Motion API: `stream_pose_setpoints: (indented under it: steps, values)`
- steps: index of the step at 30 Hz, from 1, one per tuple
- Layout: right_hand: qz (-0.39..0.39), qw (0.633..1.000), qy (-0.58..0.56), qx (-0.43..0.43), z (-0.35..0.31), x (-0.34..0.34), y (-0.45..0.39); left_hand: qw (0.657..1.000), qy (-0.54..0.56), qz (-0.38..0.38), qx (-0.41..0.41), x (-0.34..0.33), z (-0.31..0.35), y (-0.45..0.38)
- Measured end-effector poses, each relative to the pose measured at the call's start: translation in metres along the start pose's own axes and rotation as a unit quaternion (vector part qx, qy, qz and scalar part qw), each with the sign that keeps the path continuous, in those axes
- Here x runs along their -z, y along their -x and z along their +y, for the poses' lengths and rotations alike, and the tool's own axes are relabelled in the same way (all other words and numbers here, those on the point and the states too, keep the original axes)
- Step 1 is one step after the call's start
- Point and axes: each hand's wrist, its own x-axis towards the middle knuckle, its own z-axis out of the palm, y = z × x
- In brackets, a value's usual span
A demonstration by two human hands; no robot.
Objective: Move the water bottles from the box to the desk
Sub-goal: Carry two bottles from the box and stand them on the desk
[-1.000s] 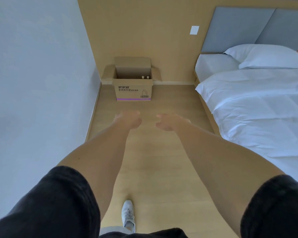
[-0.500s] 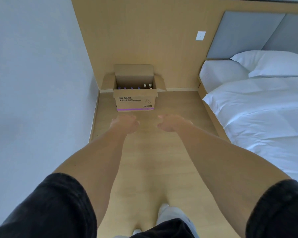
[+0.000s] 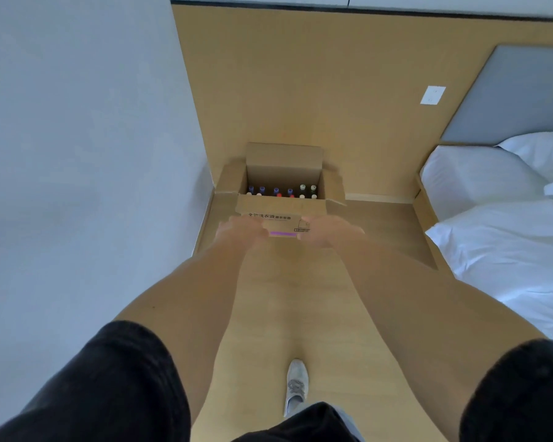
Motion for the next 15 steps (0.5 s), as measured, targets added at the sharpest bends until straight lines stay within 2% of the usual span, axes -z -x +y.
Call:
stream_pose_setpoints:
  steps: [11, 15]
  values:
    - [-0.022, 1.0, 0.0, 0.008, 0.047, 0.087, -0.152, 0.999, 0.029, -0.007, 0.014, 0.061, 0.06, -0.145]
    - [-0.03, 0.999, -0.021, -0.001, 0.059, 0.104, -0.189, 1.0, -0.009, -0.016, 0.008, 0.074, 0.066, -0.191]
